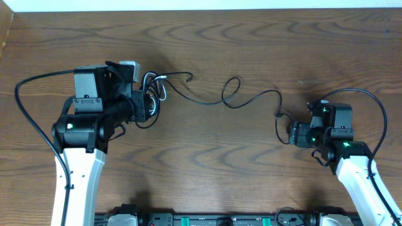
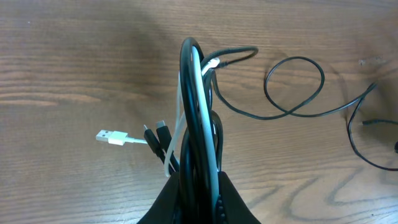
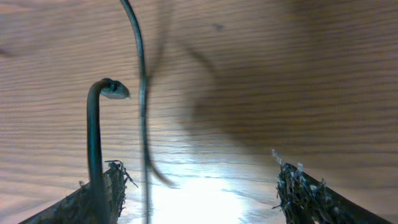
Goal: Untangle cables
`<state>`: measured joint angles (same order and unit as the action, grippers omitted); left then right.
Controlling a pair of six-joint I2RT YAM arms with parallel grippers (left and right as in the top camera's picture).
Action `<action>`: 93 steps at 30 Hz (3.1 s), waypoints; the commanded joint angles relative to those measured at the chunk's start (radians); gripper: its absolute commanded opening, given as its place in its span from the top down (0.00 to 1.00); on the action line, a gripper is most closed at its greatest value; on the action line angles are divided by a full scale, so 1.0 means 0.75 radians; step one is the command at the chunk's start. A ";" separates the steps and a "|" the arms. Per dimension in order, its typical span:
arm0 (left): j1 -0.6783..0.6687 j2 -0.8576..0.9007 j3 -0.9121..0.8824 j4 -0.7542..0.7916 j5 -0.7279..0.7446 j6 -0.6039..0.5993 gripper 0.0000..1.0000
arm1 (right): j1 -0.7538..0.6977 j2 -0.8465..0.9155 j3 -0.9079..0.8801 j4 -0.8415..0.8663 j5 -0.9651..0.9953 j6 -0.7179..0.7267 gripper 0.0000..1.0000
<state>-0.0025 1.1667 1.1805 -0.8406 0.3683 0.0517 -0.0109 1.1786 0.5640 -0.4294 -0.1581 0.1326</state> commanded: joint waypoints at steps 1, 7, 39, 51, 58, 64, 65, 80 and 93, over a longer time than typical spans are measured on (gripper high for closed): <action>-0.005 -0.015 0.035 0.007 0.022 0.069 0.93 | -0.007 -0.051 0.019 0.010 -0.128 -0.001 0.23; -0.005 -0.016 0.035 0.013 0.022 0.116 0.93 | -0.007 -0.222 0.019 0.063 -0.233 -0.063 0.21; -0.127 -0.014 0.035 0.258 0.616 0.203 0.93 | 0.067 -0.514 0.018 0.423 -1.165 -0.147 0.06; -0.301 0.021 0.035 0.344 0.531 0.009 0.92 | 0.344 -0.380 0.018 0.628 -1.153 -0.224 0.09; -0.347 0.099 0.035 0.406 0.500 -0.327 0.93 | 0.436 -0.298 0.018 0.679 -1.153 -0.409 0.10; -0.425 0.158 0.035 0.406 0.500 -0.448 0.92 | 0.507 -0.239 0.018 0.680 -1.147 -0.714 0.13; -0.443 0.162 0.035 0.406 0.500 -0.447 0.92 | 0.516 -0.227 0.018 0.683 -1.124 -0.743 0.15; -0.632 0.170 0.035 0.431 0.315 -0.446 0.92 | 0.575 -0.142 0.018 0.791 -1.068 -0.747 0.22; -0.735 0.170 0.035 0.431 0.314 -0.445 0.93 | 0.575 -0.140 0.018 0.791 -0.968 -0.747 0.45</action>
<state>-0.5419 1.2961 1.1805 -0.5262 0.5945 -0.2745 0.4168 1.0672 0.5640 0.1658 -0.9127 -0.4221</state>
